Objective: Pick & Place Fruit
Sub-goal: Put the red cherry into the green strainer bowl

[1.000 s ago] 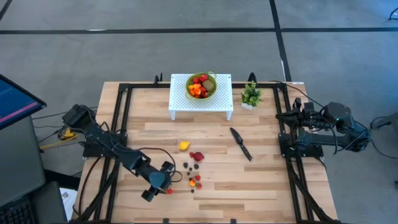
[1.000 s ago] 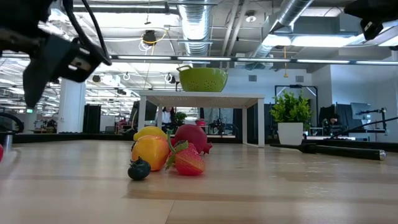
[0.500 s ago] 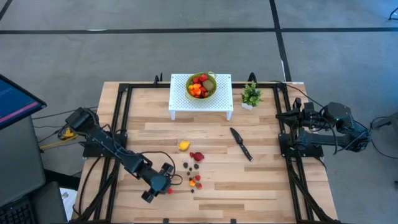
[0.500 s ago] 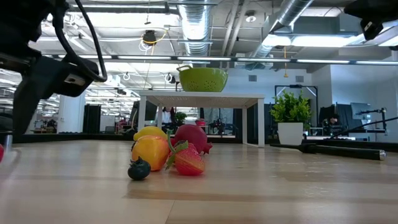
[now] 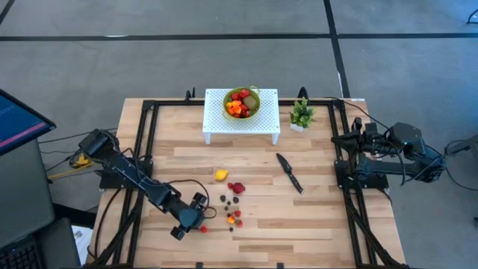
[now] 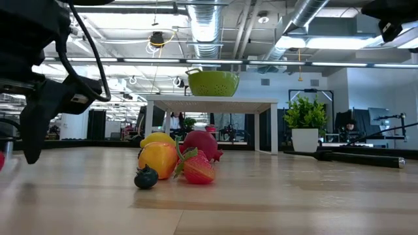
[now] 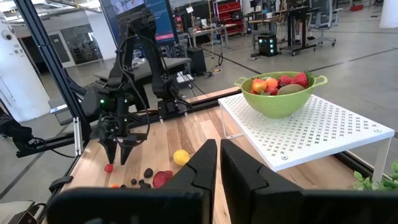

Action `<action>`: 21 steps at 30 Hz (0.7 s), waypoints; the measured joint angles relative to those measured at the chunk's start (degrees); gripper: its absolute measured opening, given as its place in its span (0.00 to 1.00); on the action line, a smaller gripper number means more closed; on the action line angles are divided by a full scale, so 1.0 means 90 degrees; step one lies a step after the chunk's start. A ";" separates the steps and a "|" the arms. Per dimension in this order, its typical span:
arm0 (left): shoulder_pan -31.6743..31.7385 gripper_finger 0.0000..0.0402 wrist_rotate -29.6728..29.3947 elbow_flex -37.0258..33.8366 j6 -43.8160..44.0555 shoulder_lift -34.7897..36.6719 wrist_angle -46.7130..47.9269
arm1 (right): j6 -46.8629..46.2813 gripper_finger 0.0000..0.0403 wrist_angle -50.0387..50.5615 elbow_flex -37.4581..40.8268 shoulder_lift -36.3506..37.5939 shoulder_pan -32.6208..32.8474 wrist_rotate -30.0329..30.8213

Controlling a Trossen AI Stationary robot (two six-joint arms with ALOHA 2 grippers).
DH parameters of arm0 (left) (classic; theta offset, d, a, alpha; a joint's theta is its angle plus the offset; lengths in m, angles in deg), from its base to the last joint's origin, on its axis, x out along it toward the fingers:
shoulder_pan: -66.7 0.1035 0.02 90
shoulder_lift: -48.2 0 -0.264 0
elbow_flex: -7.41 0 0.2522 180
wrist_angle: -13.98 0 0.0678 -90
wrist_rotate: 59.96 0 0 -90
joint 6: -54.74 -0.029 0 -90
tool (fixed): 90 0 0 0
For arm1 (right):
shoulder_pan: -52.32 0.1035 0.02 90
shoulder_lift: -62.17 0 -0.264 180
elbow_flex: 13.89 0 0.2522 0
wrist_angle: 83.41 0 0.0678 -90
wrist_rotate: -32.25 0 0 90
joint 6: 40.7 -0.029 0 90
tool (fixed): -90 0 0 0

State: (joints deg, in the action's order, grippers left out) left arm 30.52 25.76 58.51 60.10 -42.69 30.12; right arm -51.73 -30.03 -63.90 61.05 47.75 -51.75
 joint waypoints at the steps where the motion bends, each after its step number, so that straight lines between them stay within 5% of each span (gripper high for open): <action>1: 0.0000 0.50 0.0000 -0.0032 0.0002 0.0000 -0.0089 | -0.0001 0.04 0.0000 0.0000 0.0001 0.0000 0.0000; 21: 0.0036 0.50 0.0563 -0.0089 0.0117 -0.0452 -0.1006 | 0.0001 0.04 0.0000 0.0000 0.0000 0.0000 0.0000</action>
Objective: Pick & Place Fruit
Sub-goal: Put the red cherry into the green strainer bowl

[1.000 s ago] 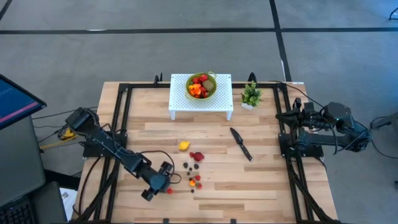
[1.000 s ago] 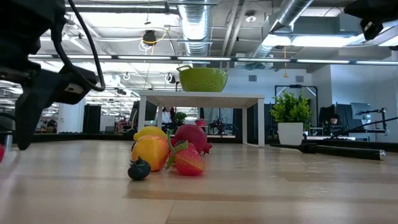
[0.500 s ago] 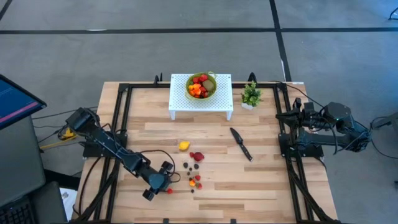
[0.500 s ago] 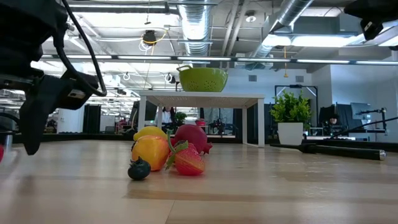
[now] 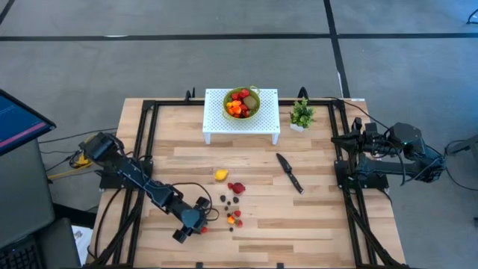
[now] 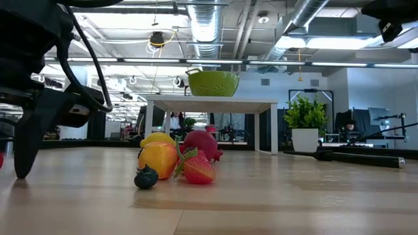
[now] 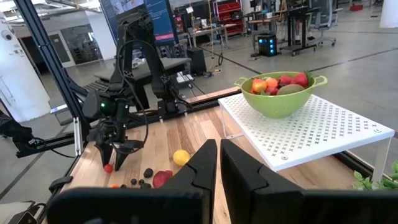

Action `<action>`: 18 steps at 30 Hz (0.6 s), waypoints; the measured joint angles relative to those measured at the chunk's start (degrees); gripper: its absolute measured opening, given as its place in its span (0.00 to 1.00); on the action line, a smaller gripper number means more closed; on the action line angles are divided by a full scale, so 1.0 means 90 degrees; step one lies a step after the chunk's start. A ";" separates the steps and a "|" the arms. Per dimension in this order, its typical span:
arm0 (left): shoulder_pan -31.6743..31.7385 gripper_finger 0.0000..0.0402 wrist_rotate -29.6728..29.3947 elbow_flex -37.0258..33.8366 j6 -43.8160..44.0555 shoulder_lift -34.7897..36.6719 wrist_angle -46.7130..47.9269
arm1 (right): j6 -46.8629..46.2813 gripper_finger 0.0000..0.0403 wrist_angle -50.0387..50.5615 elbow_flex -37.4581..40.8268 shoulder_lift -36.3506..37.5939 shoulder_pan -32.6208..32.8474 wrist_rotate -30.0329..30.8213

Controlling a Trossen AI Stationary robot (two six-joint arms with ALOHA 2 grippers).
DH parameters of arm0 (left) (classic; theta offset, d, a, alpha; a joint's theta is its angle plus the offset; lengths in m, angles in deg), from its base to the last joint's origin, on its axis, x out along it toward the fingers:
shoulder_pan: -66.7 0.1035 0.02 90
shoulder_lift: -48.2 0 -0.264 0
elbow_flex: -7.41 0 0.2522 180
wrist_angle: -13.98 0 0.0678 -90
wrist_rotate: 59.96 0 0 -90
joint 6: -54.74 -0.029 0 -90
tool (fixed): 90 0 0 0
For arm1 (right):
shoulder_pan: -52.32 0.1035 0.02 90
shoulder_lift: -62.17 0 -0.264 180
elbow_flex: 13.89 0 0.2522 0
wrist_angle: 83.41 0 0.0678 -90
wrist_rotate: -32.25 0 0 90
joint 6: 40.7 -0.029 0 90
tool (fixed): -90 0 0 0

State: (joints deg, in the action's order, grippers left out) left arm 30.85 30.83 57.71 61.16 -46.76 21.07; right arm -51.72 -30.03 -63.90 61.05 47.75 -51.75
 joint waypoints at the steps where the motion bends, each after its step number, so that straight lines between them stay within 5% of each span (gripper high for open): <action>1: 0.0000 0.50 0.0006 0.0000 0.0003 -0.0001 -0.0012 | -0.0002 0.04 0.0000 0.0000 0.0000 0.0000 0.0000; 10: -0.0007 0.49 0.0074 0.0000 -0.0196 -0.0010 -0.0294 | -0.0001 0.04 0.0000 0.0000 0.0000 -0.0001 0.0000; 18: 0.0061 0.39 0.0031 0.0000 -0.0516 -0.0010 -0.0336 | 0.0000 0.04 0.0000 0.0000 0.0000 -0.0001 0.0000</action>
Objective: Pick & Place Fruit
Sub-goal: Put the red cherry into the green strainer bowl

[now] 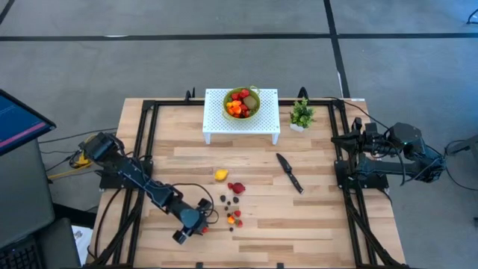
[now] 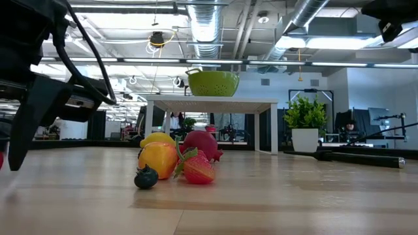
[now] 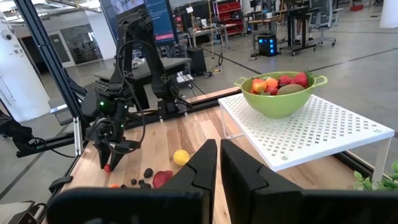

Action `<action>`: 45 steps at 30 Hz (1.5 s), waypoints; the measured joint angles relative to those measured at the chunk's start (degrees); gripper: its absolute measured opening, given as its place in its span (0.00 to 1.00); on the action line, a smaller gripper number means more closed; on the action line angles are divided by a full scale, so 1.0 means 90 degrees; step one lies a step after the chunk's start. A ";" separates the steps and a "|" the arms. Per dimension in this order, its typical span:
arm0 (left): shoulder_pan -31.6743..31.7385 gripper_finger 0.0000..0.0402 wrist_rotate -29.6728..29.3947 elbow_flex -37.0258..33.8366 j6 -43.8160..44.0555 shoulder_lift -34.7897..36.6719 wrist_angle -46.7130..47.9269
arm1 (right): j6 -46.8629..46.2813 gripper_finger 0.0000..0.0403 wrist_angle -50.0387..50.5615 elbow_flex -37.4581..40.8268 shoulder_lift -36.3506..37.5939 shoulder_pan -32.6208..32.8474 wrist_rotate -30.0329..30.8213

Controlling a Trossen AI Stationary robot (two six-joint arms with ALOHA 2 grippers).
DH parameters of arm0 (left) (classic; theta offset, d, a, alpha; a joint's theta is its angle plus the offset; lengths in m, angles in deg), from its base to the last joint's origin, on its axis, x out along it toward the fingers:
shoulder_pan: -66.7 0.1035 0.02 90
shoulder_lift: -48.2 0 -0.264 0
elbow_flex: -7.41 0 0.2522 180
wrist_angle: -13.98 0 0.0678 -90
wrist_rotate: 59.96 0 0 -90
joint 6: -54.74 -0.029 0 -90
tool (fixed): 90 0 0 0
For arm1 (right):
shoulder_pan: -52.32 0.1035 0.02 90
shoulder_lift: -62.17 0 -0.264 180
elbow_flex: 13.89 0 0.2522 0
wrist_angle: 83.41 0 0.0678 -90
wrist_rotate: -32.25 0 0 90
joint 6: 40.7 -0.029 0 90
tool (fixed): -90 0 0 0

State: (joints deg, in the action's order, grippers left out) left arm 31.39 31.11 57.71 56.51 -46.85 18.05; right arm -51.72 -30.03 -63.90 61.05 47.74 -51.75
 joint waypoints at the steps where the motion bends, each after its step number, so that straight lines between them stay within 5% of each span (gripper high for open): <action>1: 0.0016 0.38 0.0008 0.0000 -0.0002 0.0000 -0.0001 | 0.0000 0.04 0.0000 0.0000 0.0000 0.0002 0.0000; 21: 0.0494 0.28 0.0061 -0.0430 0.0171 0.0298 -0.0797 | -0.0001 0.04 0.0001 0.0000 0.0000 0.0000 0.0000; 34: 0.3480 0.28 -0.0622 -0.0427 -0.1558 0.3222 -0.1617 | 0.0000 0.04 0.0001 0.0000 0.0000 0.0002 0.0000; 40: 0.5071 0.28 -0.0596 -0.0273 -0.1507 0.3528 -0.2407 | -0.0002 0.04 0.0000 0.0000 0.0001 0.0002 0.0000; 45: 0.5937 0.29 -0.0344 0.0405 -0.1505 0.3015 -0.2416 | -0.0001 0.04 0.0000 0.0000 0.0001 0.0000 0.0000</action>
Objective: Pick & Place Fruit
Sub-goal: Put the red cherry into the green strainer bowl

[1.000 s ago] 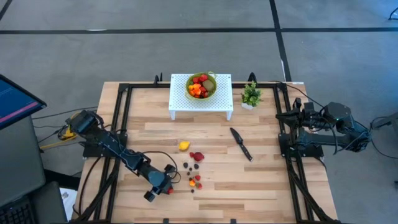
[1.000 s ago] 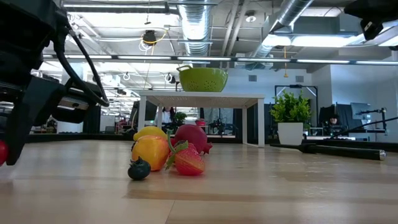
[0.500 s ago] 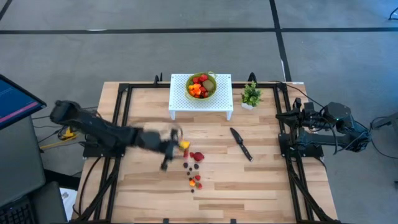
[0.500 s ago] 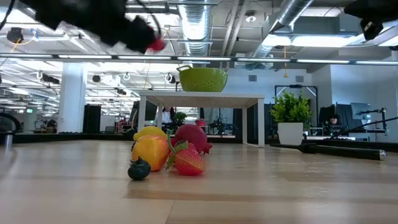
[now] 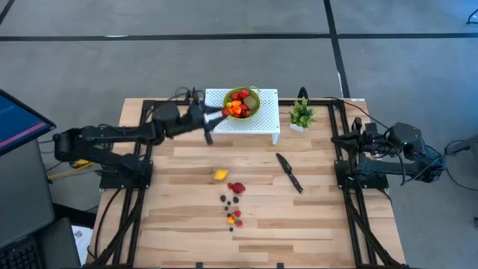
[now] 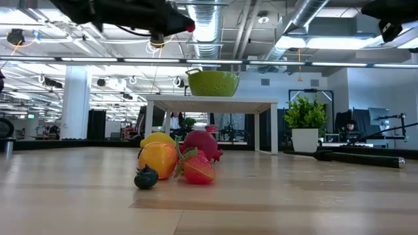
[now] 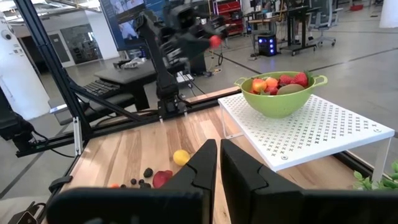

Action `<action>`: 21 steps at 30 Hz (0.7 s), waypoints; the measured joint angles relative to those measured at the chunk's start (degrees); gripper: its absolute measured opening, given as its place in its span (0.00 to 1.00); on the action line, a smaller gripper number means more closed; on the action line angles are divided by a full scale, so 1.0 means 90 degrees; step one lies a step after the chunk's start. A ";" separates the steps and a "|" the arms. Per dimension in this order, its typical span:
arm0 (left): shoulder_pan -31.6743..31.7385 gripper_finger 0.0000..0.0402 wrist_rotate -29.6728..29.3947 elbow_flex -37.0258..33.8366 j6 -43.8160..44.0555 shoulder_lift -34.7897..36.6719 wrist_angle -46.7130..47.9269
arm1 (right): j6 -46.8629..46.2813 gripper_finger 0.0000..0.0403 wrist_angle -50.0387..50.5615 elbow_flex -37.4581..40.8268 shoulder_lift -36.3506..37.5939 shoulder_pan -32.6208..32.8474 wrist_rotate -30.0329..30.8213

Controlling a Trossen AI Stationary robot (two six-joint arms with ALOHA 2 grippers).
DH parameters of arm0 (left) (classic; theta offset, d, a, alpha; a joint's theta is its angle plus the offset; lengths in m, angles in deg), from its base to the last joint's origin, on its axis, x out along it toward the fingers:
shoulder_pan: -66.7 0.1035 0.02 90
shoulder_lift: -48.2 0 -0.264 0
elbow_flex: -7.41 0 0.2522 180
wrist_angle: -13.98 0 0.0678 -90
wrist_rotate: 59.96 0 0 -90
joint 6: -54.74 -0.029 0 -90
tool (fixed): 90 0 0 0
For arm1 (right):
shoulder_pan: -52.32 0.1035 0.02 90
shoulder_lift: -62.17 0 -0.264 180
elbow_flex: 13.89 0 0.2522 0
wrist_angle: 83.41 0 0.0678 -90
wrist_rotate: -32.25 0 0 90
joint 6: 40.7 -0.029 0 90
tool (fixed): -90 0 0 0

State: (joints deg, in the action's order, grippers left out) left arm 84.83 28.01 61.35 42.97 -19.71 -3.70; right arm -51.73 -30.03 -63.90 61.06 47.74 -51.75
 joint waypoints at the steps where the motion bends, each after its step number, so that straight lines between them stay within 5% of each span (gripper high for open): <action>1: 0.0138 0.29 0.0010 0.0142 0.0000 -0.0145 -0.0001 | -0.0001 0.04 0.0002 0.0000 -0.0001 0.0002 0.0000; 10: 0.0869 0.29 0.0232 0.1142 0.0044 -0.1565 0.0009 | 0.0001 0.04 0.0000 0.0000 0.0001 0.0001 0.0000; 21: 0.1043 0.30 0.0434 0.1217 -0.0006 -0.1997 -0.0113 | -0.0001 0.04 0.0000 -0.0002 0.0001 0.0002 0.0000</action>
State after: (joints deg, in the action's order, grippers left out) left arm 94.21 31.92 72.31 42.92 -37.69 -4.72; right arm -51.74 -30.03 -63.91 61.07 47.76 -51.75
